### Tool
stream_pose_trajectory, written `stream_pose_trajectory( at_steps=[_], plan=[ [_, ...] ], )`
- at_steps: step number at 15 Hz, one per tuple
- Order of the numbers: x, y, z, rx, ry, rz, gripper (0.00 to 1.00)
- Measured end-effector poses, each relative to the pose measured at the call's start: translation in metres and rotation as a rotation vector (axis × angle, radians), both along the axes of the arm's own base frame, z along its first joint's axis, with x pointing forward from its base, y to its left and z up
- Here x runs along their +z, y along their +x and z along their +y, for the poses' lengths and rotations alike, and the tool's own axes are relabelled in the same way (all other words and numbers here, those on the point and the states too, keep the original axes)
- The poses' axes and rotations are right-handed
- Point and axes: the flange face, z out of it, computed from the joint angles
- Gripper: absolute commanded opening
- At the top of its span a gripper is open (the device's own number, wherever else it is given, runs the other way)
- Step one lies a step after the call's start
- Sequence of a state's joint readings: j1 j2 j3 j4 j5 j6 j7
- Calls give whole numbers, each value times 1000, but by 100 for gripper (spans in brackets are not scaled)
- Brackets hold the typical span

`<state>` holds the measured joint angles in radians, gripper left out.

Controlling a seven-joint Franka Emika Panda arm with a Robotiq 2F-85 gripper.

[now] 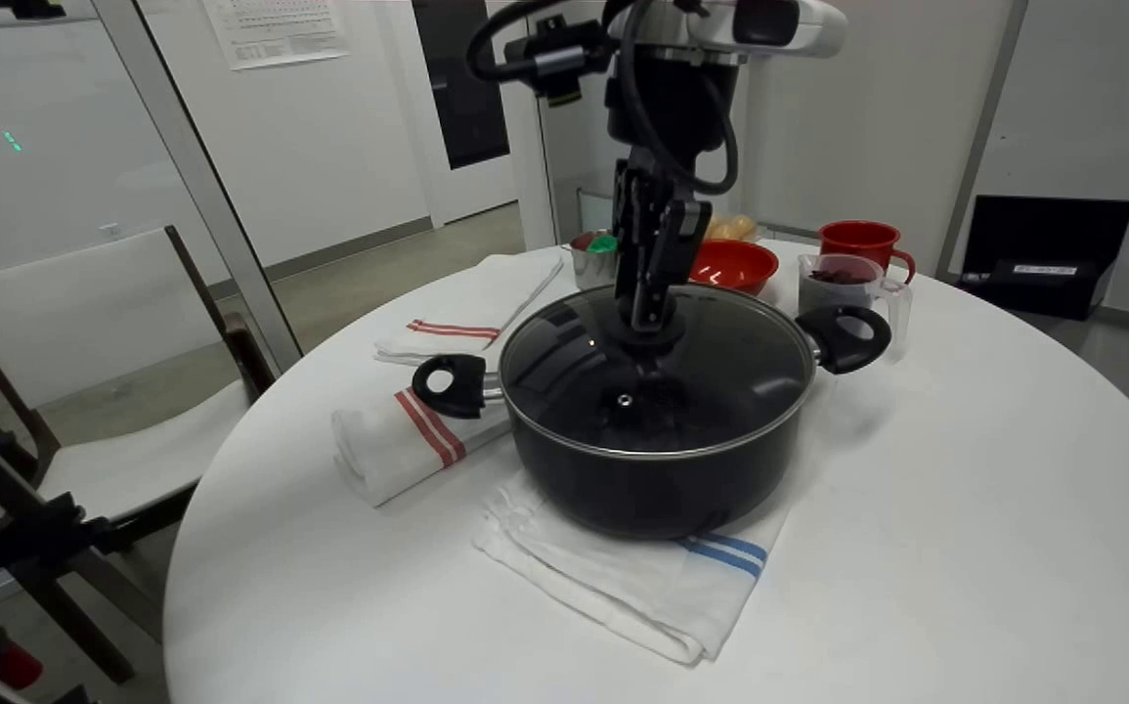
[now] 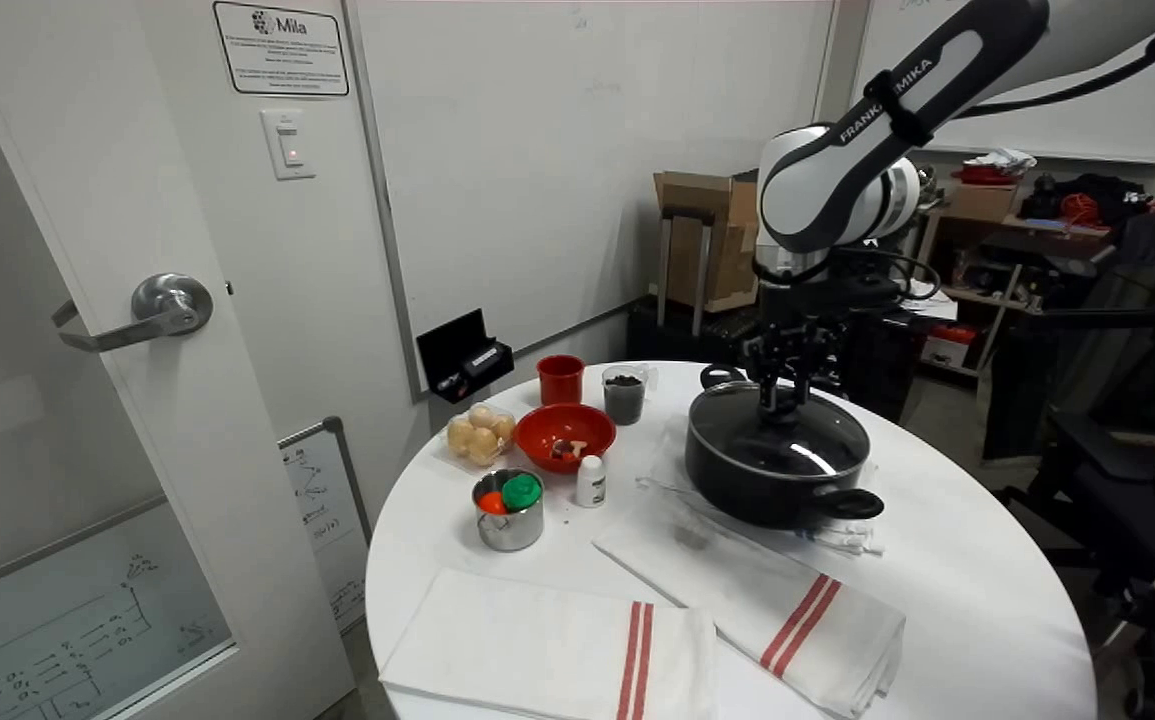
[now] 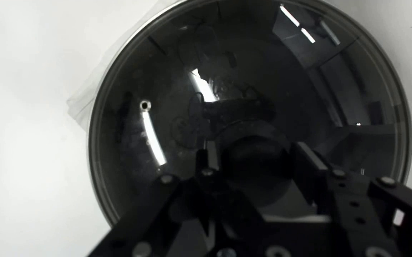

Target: Take the lid off of the pot

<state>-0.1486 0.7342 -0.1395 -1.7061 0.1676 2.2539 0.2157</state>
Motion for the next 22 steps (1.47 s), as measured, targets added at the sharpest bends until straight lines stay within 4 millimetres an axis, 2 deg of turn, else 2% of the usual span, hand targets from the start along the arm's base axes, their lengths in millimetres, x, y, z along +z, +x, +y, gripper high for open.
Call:
stream_pose_trajectory(
  at_steps=[11,18,22],
  plan=[
    [6,-6,1,-2,0,-3,25],
    [47,-29,2,-5,-6,-28,25],
    [72,-30,19,49,-30,-47,25]
  ],
)
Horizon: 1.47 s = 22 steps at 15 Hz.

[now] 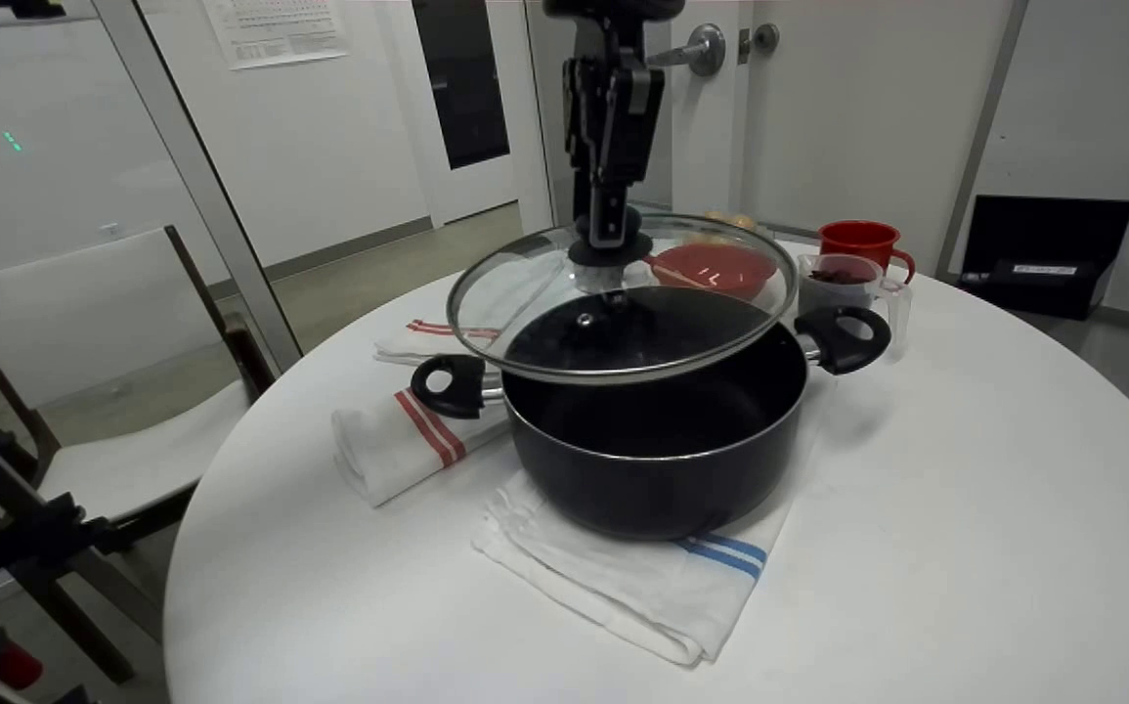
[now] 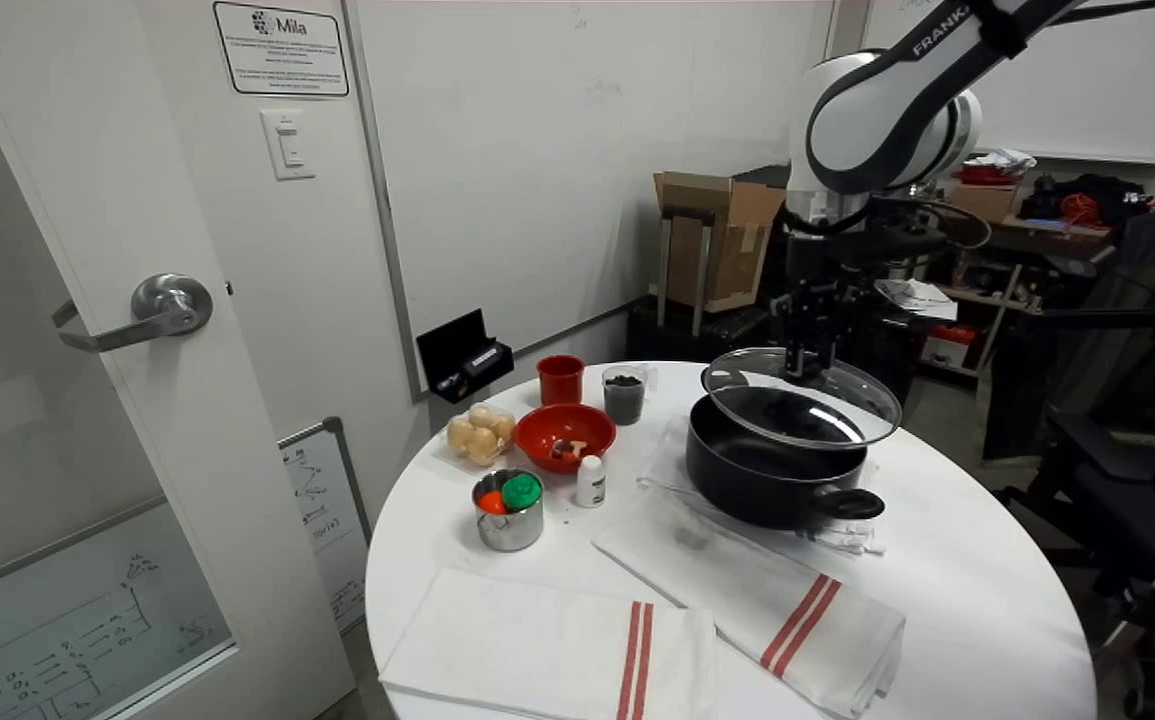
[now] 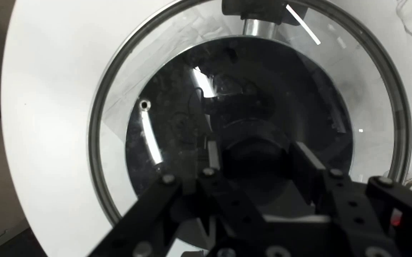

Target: Take the lid off of the pot

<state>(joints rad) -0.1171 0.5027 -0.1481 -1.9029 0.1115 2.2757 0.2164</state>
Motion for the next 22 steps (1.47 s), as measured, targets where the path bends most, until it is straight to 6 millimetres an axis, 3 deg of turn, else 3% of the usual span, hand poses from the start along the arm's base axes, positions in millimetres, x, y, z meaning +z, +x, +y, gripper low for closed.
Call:
stream_pose_trajectory(
  at_steps=[4,13,18,22],
  plan=[
    [17,12,41,99,-31,-19,25],
    [29,39,177,347,-61,-40,25],
    [16,55,241,459,-60,-18,25],
    [-8,70,271,500,-53,11,25]
  ],
)
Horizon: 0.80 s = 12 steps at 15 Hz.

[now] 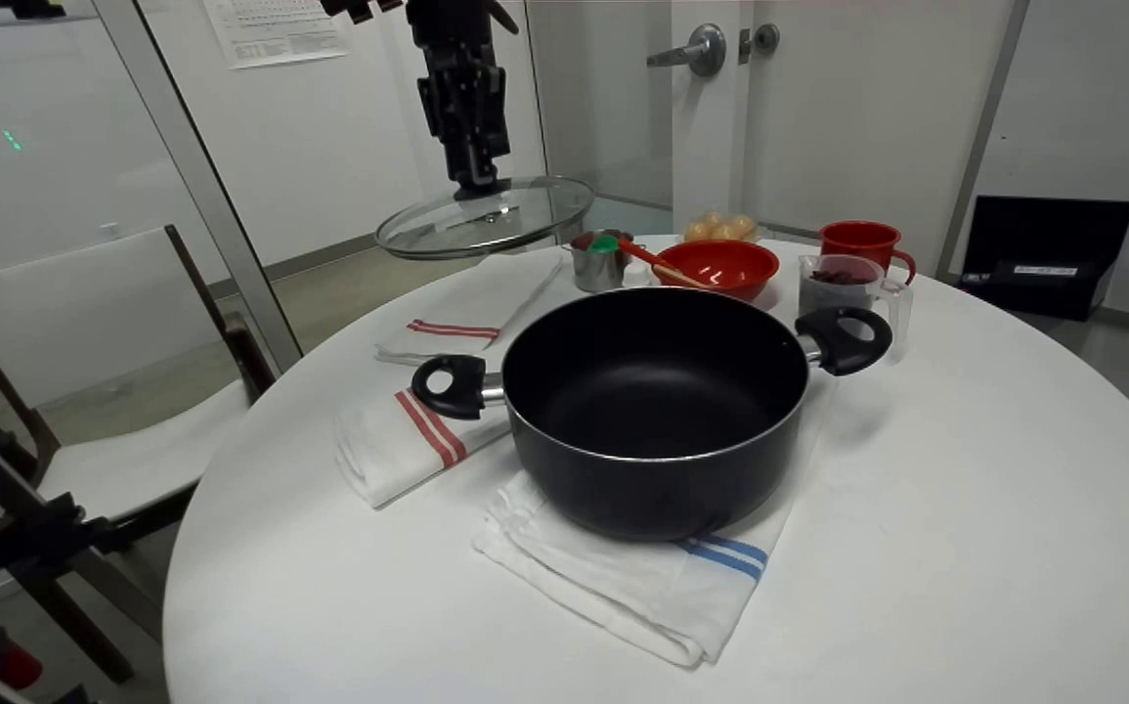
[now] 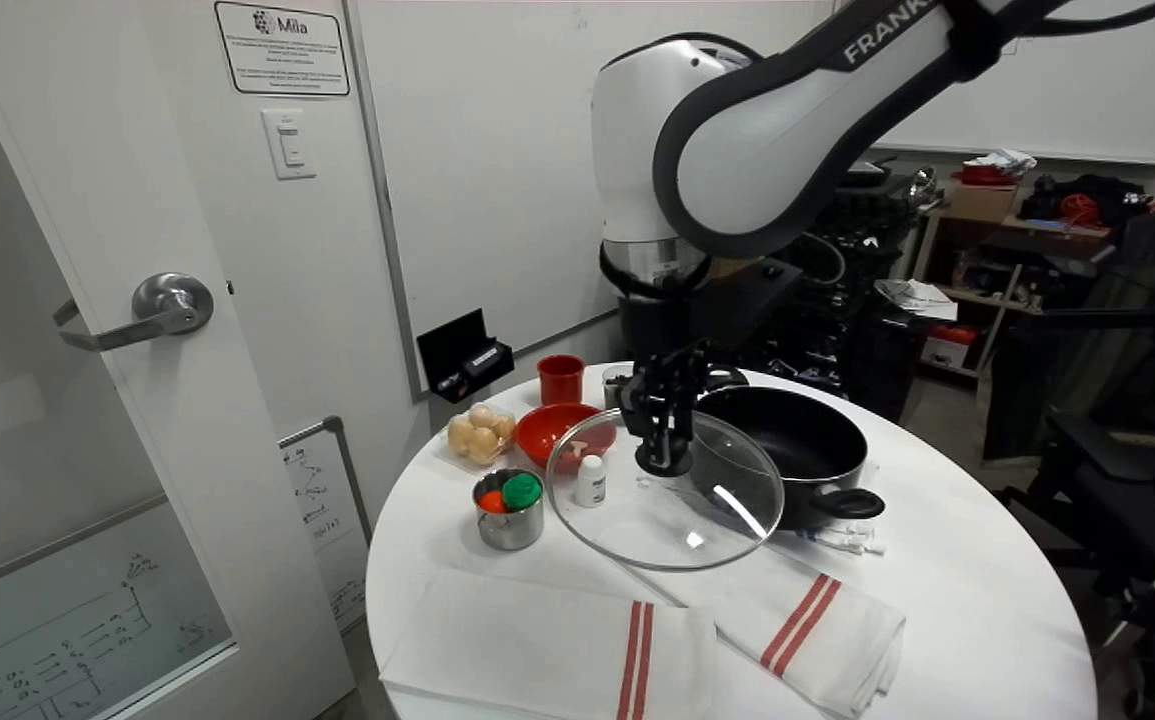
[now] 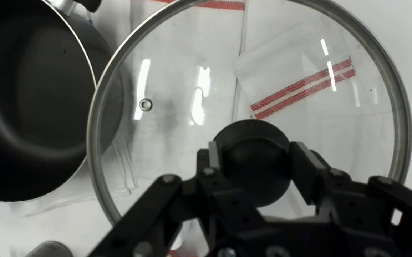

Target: Take the lid off of the pot

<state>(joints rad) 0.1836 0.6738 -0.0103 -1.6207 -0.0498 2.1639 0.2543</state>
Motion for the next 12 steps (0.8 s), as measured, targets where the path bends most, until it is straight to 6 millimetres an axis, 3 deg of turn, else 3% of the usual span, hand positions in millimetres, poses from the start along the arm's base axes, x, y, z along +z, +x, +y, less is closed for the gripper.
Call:
stream_pose_trajectory(
  at_steps=[5,12],
  plan=[
    [-40,22,18,19,-3,16,25],
    [-115,40,13,10,-20,42,25]
  ],
)
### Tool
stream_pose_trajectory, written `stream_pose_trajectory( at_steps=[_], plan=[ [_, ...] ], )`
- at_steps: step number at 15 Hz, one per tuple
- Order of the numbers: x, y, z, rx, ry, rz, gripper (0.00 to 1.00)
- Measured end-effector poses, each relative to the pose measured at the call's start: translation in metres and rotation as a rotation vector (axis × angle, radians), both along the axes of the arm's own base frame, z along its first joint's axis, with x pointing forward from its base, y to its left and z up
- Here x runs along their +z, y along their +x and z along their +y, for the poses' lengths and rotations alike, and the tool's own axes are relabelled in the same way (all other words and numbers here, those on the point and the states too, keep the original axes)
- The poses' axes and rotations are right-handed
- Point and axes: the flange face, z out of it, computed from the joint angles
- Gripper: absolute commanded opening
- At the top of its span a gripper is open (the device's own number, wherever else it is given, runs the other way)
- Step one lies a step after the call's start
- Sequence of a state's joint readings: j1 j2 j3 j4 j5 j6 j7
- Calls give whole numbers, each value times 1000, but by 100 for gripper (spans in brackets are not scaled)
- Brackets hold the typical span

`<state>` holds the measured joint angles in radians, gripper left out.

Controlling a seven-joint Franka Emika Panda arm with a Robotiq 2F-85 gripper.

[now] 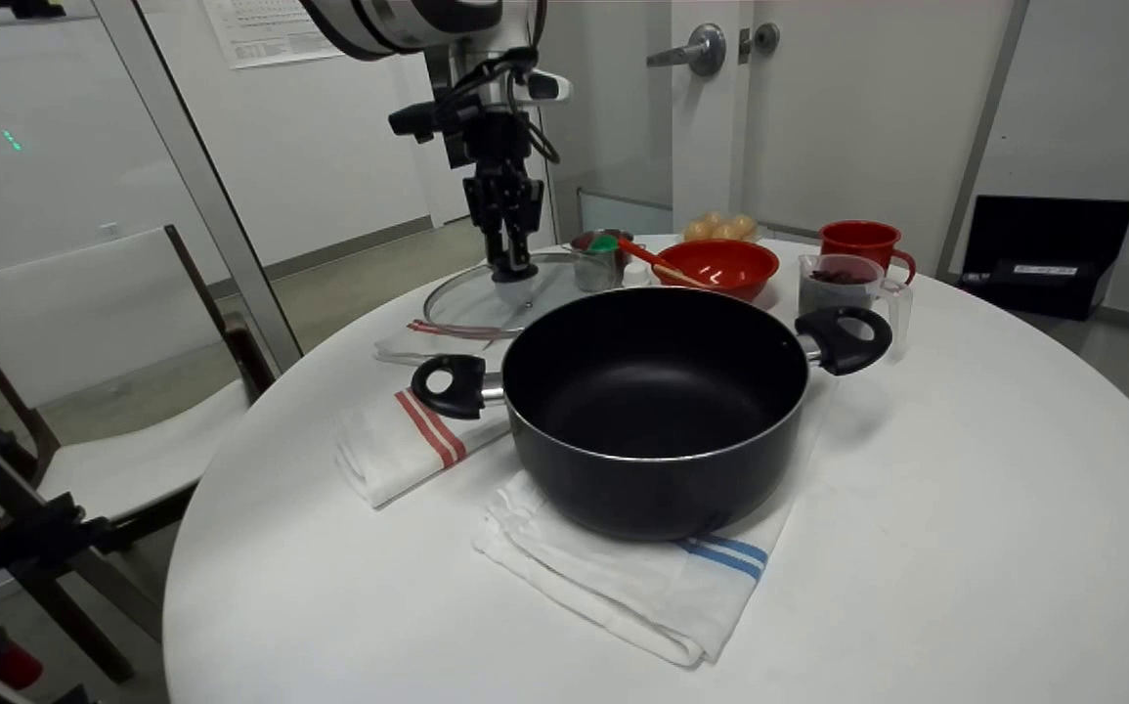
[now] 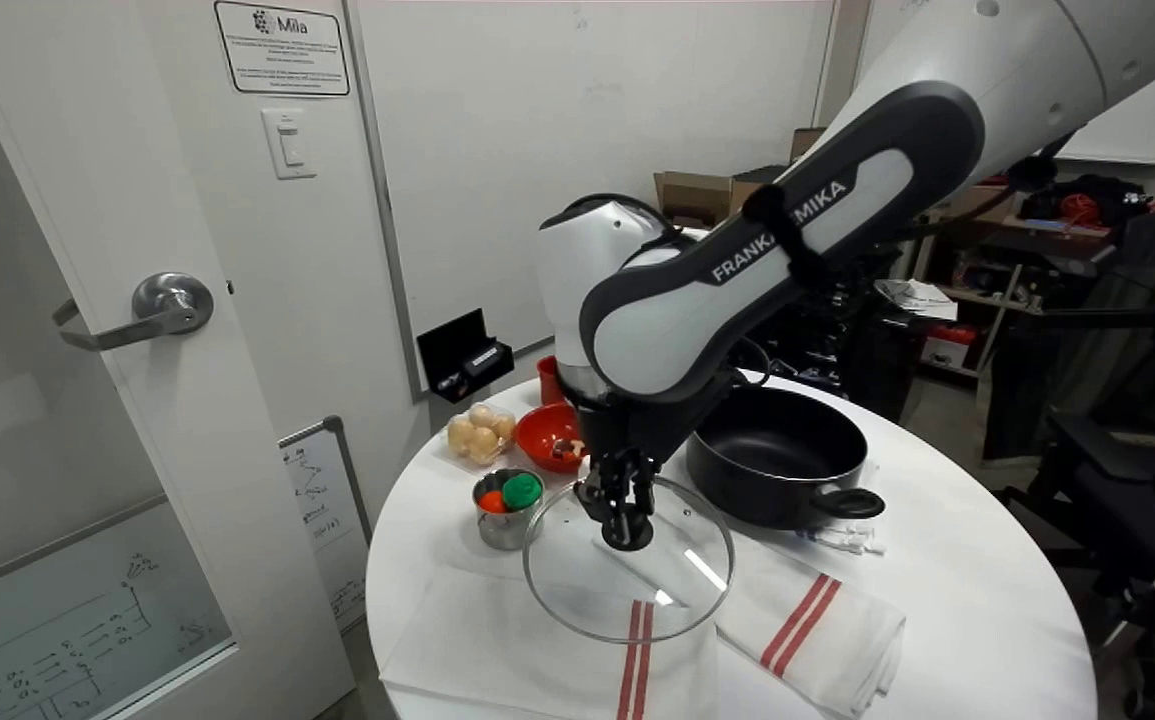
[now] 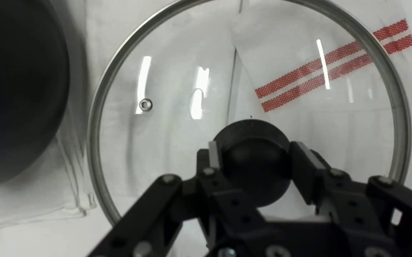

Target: Take the lid off of the pot

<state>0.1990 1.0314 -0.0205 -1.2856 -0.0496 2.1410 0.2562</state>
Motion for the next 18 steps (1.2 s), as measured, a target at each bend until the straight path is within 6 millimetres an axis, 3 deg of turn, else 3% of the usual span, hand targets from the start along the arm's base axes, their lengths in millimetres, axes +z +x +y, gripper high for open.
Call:
stream_pose_trajectory(
  at_steps=[4,7,8,9,13,18],
  plan=[
    [-36,-3,0,1,-7,30,25],
    [-43,-3,0,0,-8,38,25],
    [-43,-3,0,0,-9,41,75],
    [-43,-3,0,0,-9,42,76],
    [-41,-2,-1,-1,-8,39,99],
    [-20,-1,1,10,1,25,100]
  ],
)
